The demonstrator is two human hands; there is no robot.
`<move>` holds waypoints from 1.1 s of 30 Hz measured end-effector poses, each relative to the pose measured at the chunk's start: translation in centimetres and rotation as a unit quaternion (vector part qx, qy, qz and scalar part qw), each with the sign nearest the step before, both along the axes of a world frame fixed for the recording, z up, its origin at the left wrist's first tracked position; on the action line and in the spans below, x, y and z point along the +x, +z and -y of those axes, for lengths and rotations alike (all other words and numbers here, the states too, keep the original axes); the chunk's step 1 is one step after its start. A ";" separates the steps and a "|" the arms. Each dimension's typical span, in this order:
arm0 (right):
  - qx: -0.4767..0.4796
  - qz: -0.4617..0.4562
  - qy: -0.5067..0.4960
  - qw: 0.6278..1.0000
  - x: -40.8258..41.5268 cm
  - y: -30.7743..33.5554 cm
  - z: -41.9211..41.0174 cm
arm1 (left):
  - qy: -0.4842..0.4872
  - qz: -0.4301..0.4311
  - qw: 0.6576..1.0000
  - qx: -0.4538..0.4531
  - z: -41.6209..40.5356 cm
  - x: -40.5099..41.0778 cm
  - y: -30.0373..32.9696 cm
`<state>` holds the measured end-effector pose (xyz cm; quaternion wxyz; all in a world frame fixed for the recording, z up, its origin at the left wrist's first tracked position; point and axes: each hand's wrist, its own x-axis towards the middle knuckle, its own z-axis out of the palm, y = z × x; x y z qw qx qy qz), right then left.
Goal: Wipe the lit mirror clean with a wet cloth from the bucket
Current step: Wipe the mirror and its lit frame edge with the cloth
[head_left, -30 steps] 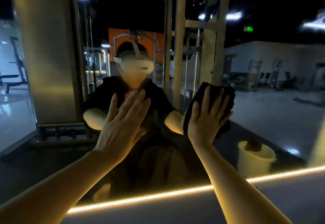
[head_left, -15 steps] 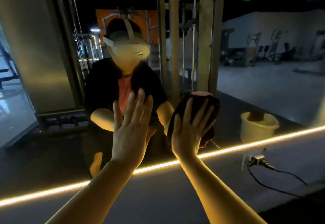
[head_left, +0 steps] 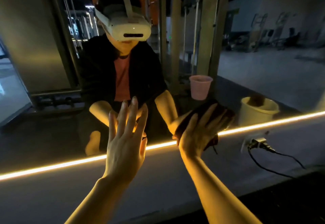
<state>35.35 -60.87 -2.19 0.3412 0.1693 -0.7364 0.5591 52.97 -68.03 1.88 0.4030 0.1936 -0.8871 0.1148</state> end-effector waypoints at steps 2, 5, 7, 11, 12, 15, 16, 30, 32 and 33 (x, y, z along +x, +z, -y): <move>0.123 -0.116 0.073 0.983 3.8 -1.9 0.7 | -0.002 -0.018 1.000 0.001 -0.1 -0.2 -0.2; 0.216 -0.237 0.127 0.938 3.3 -2.0 0.0 | 0.005 -0.065 0.998 0.018 0.3 0.3 -0.4; 0.200 -0.242 0.109 0.943 1.6 0.5 -0.3 | 0.032 -0.083 0.996 0.023 0.9 1.2 -0.4; 0.059 -0.118 0.087 0.987 2.5 3.9 1.2 | 0.059 -0.099 0.993 0.011 2.4 3.2 -0.6; 0.062 -0.112 0.085 0.988 3.9 3.4 2.0 | 0.060 -0.102 0.993 0.013 2.6 3.5 -0.7; 0.187 -0.231 0.126 0.946 8.5 -0.9 4.0 | 0.052 -0.098 0.994 0.014 3.1 4.1 -1.0; 0.224 -0.278 0.132 0.925 9.1 -2.3 4.3 | 0.051 -0.093 0.994 0.012 3.2 4.3 -1.0; 0.278 -0.400 0.147 0.861 11.8 0.9 6.7 | 0.092 -0.147 0.984 0.033 6.2 8.9 0.8; 0.300 -0.449 0.150 0.828 11.7 0.2 6.6 | 0.089 -0.140 0.985 0.041 6.3 9.3 0.7; 0.299 -0.457 0.145 0.825 11.2 1.0 6.4 | 0.084 -0.140 0.986 0.045 6.1 9.5 0.8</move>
